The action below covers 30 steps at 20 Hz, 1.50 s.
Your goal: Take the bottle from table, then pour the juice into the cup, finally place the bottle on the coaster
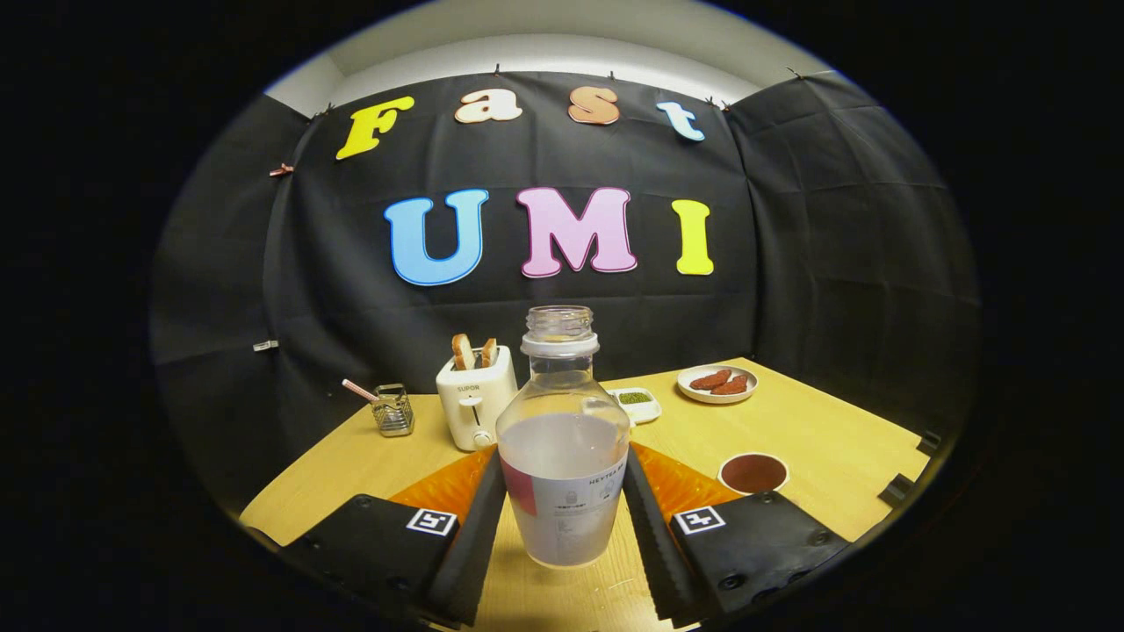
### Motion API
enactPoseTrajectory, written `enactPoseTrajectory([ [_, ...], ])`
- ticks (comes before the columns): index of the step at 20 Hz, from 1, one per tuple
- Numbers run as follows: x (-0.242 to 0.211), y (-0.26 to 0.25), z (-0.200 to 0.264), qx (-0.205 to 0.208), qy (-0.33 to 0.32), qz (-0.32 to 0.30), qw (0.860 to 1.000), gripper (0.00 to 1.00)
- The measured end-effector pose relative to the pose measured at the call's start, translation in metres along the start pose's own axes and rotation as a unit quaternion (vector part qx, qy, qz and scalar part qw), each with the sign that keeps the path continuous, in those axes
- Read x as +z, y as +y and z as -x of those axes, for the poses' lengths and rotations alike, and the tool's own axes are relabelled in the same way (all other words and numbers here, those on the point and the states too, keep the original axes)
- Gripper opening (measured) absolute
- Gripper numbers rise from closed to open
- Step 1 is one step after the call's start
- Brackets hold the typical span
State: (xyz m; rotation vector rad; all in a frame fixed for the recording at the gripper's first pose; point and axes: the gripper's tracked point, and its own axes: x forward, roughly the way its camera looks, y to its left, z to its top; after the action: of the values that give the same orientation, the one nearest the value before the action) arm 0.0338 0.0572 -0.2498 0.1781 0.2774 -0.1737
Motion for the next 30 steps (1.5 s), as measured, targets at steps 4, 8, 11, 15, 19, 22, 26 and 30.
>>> enactPoseTrajectory([
  [4,0.008,-0.02,0.003,-0.004,0.006,-0.015,1.0,0.75],
  [8,0.005,-0.029,-0.002,0.002,0.02,-0.029,0.999,0.74],
  [11,0.006,-0.035,-0.008,0.009,0.026,-0.04,0.999,0.74],
  [15,0.008,-0.041,-0.019,0.007,0.031,-0.046,0.998,0.74],
  [19,0.012,-0.047,-0.025,0.004,0.03,-0.051,0.998,0.74],
  [22,0.008,-0.049,-0.028,0.003,0.033,-0.053,0.998,0.74],
  [26,0.0,-0.053,-0.027,0.003,0.04,-0.071,0.997,0.75],
  [30,-0.01,-0.049,-0.028,0.017,0.051,-0.118,0.992,0.75],
])
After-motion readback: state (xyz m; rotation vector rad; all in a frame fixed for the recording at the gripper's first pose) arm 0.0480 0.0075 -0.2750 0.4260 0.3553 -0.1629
